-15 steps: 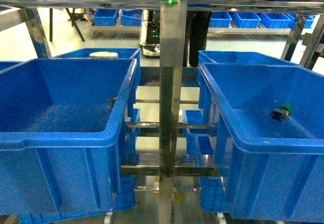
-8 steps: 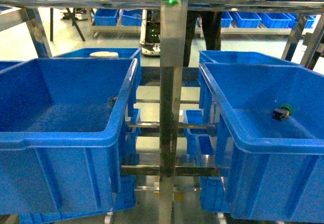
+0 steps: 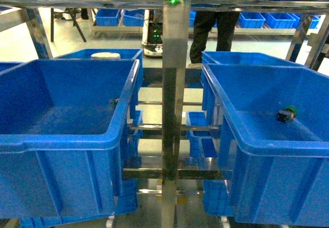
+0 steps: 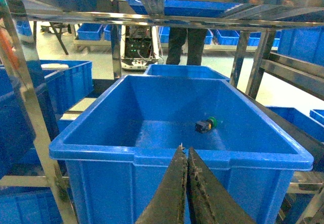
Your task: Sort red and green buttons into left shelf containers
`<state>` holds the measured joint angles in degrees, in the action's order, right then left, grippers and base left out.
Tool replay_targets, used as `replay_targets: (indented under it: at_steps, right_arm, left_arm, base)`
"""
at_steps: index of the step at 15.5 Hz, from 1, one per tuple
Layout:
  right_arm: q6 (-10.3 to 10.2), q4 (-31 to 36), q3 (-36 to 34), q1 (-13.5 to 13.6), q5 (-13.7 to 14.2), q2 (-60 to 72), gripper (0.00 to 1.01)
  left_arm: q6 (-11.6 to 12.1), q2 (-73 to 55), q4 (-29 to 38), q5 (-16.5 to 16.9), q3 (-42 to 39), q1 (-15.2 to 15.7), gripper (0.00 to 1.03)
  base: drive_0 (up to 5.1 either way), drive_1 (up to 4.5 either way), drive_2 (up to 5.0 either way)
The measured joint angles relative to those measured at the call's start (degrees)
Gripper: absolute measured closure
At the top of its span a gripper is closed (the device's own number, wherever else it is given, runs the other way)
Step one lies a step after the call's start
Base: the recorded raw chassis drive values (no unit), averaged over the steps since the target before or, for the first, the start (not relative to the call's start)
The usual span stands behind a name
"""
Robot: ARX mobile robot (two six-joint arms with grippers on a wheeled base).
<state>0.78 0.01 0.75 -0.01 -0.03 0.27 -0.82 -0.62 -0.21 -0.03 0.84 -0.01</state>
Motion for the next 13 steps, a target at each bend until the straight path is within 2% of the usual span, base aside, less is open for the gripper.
replay_targets:
  at_steps: [3,10,11,13]
  right_arm:
    - [0.0,-0.3,0.0,0.0,0.0,0.0,0.98]
    - [0.0,-0.3,0.0,0.0,0.0,0.0,0.07]
    - [0.0,-0.3,0.0,0.0,0.0,0.0,0.01]
    - [0.0,-0.3,0.0,0.0,0.0,0.0,0.03]
  left_arm:
    - [0.0,0.0,0.0,0.0,0.0,0.0,1.01]
    - [0.0,0.0,0.0,0.0,0.0,0.0,0.12]
    - [0.1,0.0,0.0,0.0,0.0,0.0,0.03]
    - [0.0,0.0,0.0,0.0,0.0,0.0,0.05]
  base:
    - [0.0,0.00,0.0]
    - [0.0,0.00,0.0]
    - [0.0,0.00,0.0]
    - [0.0,0.00,0.0]
